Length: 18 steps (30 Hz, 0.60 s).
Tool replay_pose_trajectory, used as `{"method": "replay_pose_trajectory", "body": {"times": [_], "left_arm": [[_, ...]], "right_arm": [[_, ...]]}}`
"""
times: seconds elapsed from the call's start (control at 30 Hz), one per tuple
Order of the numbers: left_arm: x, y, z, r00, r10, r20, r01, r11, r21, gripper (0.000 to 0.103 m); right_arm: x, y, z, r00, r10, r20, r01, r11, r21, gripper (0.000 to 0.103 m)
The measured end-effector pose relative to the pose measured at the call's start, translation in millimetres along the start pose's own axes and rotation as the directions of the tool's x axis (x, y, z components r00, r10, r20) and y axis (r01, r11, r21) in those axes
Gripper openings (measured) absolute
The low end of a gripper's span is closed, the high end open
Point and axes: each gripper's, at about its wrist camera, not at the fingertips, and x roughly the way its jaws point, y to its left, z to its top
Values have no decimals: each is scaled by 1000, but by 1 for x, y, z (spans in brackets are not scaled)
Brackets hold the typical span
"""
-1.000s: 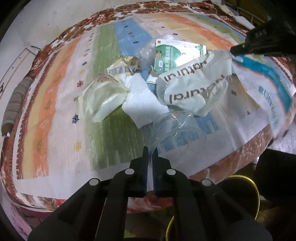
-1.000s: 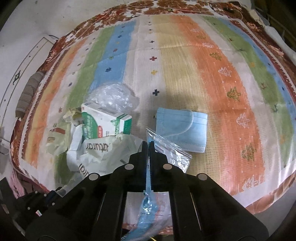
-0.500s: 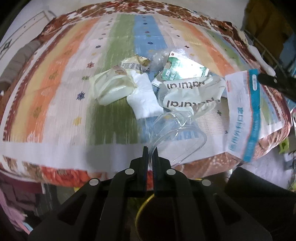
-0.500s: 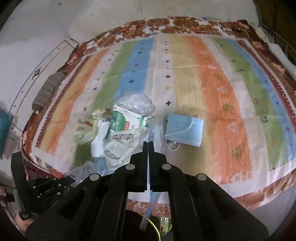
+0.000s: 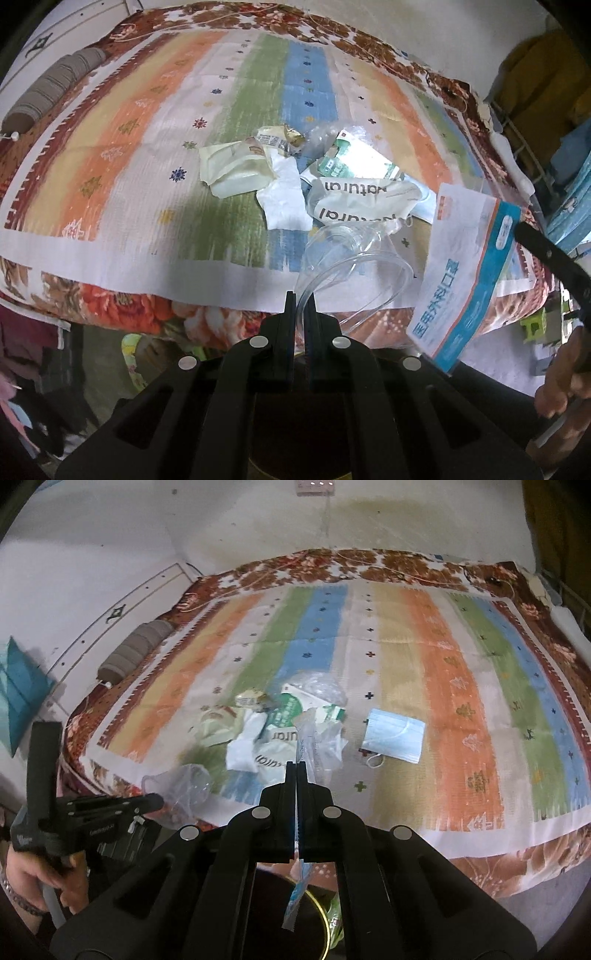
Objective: Collect trash
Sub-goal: 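Carry both items over the bin and open both grippers to drop them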
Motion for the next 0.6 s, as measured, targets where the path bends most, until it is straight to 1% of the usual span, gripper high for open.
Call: {"method": "replay_pose_trajectory", "body": {"times": [0.2, 0.33, 0.4, 0.6], "left_arm": [[-16, -4, -13, 999, -43, 20, 43, 999, -8, 4], [-23, -5, -25, 998, -55, 30, 55, 998, -22, 4], [-25, -5, -31, 998, -57, 33, 58, 998, -23, 4], [-34, -7, -47, 996, -74, 57, 76, 997, -24, 4]], "right_arm": [[-22, 15, -20, 999, 43, 27, -43, 999, -20, 0], [-34, 26, -35, 998, 27, 51, -24, 998, -65, 0], [-39, 26, -43, 998, 19, 59, -15, 998, -66, 0], [-48, 27, -64, 998, 31, 59, -26, 997, -71, 0]]}}
